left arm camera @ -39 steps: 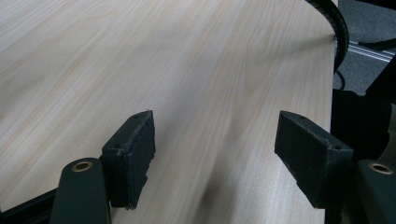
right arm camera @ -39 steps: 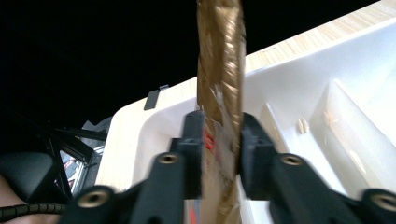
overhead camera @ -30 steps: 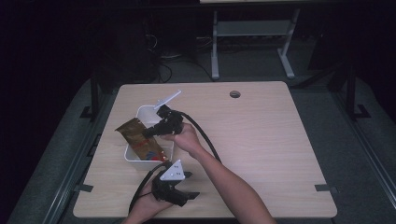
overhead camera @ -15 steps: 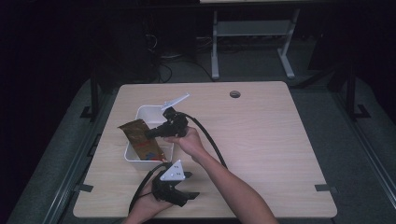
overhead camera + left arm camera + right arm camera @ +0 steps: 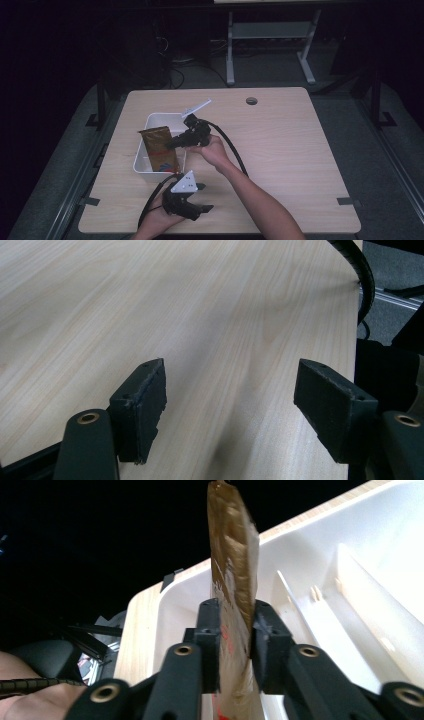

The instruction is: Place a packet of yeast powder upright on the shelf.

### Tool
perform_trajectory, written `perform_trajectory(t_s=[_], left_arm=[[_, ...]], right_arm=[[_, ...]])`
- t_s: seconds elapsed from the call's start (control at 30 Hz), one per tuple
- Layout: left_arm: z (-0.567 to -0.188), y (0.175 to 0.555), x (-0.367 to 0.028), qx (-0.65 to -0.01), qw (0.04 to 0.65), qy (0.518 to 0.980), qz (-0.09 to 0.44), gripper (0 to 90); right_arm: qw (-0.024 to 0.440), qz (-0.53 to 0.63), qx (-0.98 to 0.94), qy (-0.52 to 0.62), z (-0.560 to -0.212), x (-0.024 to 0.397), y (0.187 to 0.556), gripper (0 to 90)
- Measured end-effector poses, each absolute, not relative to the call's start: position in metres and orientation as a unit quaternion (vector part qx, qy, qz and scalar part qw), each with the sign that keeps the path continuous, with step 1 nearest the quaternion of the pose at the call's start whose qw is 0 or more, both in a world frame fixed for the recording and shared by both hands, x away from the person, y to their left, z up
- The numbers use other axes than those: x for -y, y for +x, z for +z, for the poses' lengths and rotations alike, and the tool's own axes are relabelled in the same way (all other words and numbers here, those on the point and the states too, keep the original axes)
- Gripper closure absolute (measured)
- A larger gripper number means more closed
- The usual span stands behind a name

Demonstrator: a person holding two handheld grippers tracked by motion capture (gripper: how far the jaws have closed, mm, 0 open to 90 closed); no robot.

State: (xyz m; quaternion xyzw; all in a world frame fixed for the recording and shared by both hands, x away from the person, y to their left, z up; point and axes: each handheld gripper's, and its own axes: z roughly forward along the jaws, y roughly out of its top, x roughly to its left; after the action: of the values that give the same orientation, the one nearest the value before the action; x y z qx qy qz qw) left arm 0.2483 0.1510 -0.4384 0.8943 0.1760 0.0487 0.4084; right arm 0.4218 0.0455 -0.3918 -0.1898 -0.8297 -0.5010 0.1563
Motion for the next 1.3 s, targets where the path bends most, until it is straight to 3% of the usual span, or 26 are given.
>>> perform_trajectory(t_s=[0.7, 1.3], left_arm=[[-0.438, 0.251, -0.152, -0.181, 0.412, 0.892, 0.050, 28.0], [-0.438, 0.253, -0.153, -0.188, 0.415, 0.889, 0.050, 28.3]], right_arm=[[0.144, -0.505, 0.823, -0.218, -0.383, -0.005, 0.420, 47.3], [0.121, -0.507, 0.822, -0.229, -0.372, 0.035, 0.414, 39.6]])
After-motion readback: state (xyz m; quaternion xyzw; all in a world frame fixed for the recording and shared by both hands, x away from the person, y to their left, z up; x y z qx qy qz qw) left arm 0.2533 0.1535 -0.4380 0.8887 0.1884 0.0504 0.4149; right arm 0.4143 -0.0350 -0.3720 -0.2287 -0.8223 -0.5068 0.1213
